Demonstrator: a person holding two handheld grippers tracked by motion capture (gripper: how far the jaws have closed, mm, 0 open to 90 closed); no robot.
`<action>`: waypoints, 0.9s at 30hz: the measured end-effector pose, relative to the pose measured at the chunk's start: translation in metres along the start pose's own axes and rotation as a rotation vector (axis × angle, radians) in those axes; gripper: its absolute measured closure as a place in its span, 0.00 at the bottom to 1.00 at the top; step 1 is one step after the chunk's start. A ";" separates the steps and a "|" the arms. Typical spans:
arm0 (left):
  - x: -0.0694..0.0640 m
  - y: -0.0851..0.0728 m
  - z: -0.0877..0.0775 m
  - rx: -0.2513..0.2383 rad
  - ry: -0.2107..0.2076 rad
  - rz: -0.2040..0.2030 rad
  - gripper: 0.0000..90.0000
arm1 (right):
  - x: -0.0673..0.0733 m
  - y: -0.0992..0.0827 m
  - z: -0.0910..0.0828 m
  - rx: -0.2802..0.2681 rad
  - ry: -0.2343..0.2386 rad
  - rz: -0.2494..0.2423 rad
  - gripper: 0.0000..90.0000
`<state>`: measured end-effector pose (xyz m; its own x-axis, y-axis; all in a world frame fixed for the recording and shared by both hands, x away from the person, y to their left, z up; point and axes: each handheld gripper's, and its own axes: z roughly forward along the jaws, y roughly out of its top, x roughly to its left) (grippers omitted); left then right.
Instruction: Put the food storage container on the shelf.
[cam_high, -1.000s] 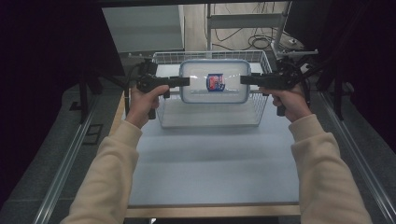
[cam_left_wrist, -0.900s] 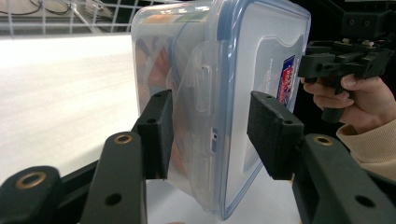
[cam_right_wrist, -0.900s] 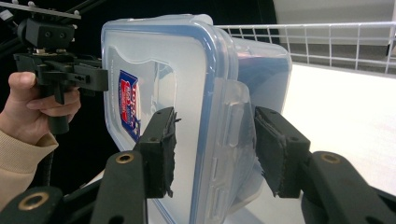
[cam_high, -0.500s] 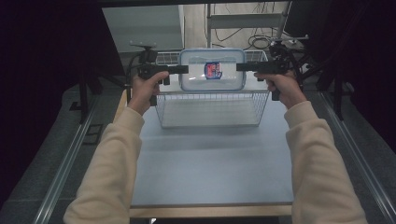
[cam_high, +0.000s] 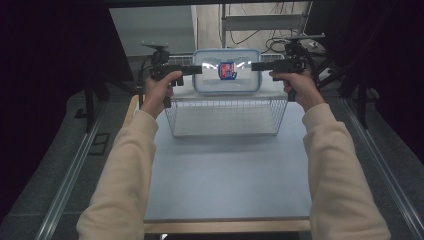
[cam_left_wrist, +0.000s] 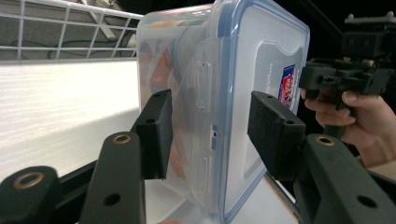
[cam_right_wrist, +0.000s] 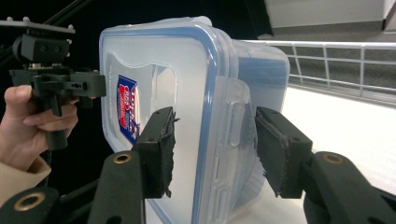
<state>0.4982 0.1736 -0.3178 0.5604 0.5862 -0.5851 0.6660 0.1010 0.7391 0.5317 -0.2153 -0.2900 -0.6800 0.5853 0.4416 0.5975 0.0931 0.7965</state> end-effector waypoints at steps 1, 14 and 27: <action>0.001 0.001 0.001 -0.001 0.001 -0.015 0.57 | -0.001 0.001 0.001 0.001 -0.005 0.011 0.54; 0.004 0.006 0.019 -0.040 0.118 -0.052 0.56 | -0.004 0.005 0.012 0.007 -0.121 0.125 0.49; 0.000 0.000 0.010 -0.069 0.116 -0.017 0.54 | 0.004 -0.002 -0.001 -0.060 -0.249 0.071 0.44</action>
<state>0.5033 0.1661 -0.3208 0.4854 0.6728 -0.5583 0.6373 0.1649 0.7528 0.5278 -0.2136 -0.2894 -0.5070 0.7696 0.3882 0.6086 0.0007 0.7935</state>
